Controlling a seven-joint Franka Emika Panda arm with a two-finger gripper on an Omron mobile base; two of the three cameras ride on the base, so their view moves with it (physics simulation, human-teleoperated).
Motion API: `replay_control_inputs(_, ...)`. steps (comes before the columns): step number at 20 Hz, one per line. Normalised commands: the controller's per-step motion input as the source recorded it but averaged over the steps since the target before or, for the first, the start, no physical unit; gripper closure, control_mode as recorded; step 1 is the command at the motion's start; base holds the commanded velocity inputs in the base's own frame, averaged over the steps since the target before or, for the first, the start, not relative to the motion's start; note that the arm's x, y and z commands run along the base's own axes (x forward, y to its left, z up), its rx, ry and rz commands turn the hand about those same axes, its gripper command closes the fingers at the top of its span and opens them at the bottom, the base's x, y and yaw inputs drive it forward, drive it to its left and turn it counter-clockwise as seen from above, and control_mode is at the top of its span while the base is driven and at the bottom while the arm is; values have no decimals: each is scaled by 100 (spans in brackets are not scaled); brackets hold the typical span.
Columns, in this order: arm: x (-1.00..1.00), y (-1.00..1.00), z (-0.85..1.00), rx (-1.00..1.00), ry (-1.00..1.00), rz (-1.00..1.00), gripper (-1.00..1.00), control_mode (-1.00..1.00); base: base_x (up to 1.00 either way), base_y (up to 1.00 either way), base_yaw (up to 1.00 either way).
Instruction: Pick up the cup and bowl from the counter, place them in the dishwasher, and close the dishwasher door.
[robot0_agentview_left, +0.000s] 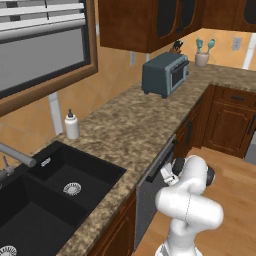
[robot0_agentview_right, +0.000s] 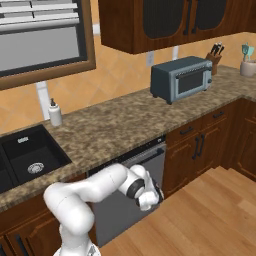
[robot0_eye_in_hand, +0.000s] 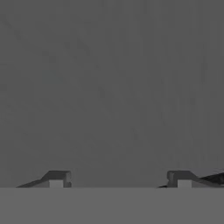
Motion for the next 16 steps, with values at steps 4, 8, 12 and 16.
replay_control_inputs(4, 69, 62, -25, 2, 9, 0, -100, -100, 0, 0, 0)
replay_control_inputs(8, 64, 61, -31, 0, 13, 0, -100, -100, 0, 0, 0)
replay_control_inputs(12, 48, 50, -21, -5, 14, 0, -100, -100, 0, 0, 0)
replay_control_inputs(16, 32, 31, -12, -6, 12, 0, -100, -100, 0, 0, 0)
